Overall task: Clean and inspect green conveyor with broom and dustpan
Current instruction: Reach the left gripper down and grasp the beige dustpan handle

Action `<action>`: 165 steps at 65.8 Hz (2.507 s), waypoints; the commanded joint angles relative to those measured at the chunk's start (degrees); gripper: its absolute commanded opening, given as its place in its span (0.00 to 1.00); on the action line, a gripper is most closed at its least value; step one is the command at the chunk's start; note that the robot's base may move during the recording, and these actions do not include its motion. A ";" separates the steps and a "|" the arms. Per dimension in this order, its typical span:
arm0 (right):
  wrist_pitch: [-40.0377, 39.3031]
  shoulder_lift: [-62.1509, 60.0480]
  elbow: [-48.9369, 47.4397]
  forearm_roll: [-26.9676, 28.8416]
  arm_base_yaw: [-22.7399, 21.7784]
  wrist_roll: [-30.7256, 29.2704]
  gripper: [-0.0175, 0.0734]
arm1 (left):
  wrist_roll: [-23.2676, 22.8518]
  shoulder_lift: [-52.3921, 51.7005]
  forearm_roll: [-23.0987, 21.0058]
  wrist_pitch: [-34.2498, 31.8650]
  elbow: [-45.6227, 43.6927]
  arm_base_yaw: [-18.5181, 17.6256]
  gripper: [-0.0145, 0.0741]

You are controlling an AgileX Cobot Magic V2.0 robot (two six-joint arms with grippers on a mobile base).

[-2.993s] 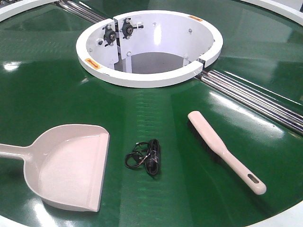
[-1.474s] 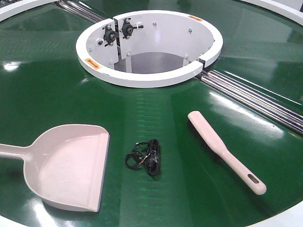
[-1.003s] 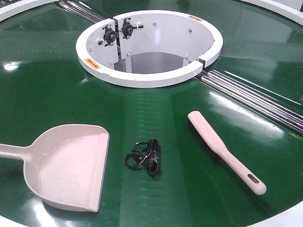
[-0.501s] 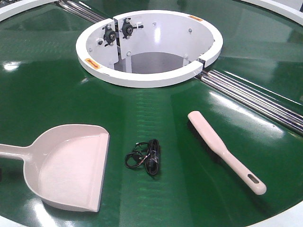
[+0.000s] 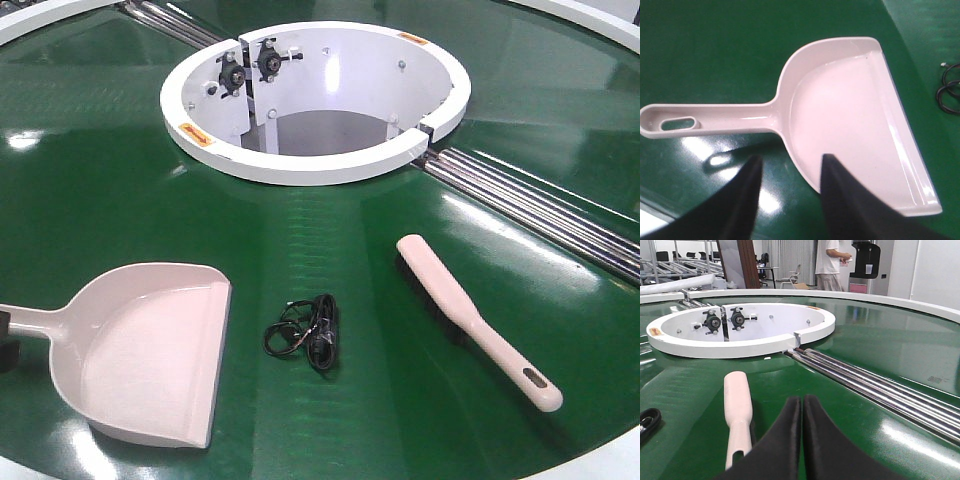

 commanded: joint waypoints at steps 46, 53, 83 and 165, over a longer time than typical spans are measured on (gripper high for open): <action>-4.36 -0.65 0.21 -0.11 -0.33 -0.60 0.18 | 16.09 18.51 6.74 25.11 -30.18 -0.32 0.75; -4.36 -0.65 0.21 -0.11 -0.33 -0.60 0.18 | 21.99 24.50 10.16 29.96 -36.04 -0.32 0.75; -4.31 -0.65 0.21 -0.11 -0.33 -0.60 0.18 | 57.02 31.66 3.42 27.45 -38.07 -0.32 0.75; -4.31 -0.60 0.21 -0.11 -0.33 -0.60 0.18 | 66.89 41.09 13.32 20.57 -30.67 -0.32 0.75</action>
